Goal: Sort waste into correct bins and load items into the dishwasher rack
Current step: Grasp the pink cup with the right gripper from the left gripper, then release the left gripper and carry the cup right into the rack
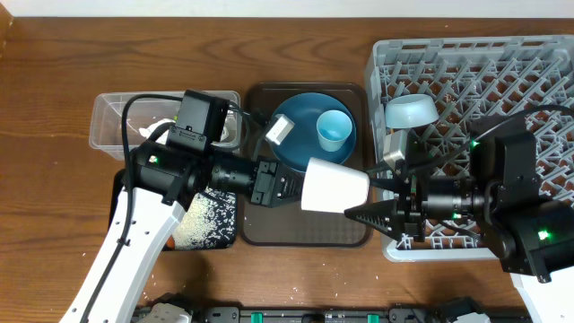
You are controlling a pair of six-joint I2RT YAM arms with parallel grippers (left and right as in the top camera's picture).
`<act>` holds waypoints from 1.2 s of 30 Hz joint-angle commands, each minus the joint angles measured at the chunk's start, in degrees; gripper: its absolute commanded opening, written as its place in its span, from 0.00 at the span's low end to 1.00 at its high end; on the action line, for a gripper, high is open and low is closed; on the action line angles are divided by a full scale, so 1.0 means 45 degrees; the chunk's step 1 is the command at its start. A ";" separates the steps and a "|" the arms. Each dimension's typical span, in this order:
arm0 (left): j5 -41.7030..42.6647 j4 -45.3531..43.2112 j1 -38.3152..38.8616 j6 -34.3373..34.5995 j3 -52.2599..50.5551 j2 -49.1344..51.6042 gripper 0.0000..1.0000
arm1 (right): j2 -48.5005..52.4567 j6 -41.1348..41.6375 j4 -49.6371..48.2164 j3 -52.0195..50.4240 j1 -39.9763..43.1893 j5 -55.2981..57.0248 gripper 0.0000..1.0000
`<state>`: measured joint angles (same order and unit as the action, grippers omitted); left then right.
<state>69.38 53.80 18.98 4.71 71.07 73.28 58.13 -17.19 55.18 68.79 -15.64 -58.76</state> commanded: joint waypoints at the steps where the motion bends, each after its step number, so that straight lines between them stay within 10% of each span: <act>1: -0.0714 0.0019 0.0015 -0.0019 0.0092 -0.0078 0.35 | -0.0019 -0.0097 0.0350 0.0175 -0.0112 0.1069 0.54; 13: -0.5003 0.0034 0.0015 0.0019 0.0092 -0.0078 0.46 | -0.0024 -0.0073 0.1962 0.0175 -0.0112 0.4148 0.51; 18: -0.6552 0.0034 0.0015 0.0019 0.0092 -0.0078 0.65 | -0.0024 0.1268 0.2798 0.0175 -0.0112 0.7796 0.50; 36: -0.7635 0.0029 0.0015 0.0015 0.0092 -0.0078 0.92 | 0.0049 0.5017 0.3988 -0.0238 -0.0112 1.4683 0.50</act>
<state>35.75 53.78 18.98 4.86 71.05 73.28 58.13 2.76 73.54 68.64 -15.64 3.84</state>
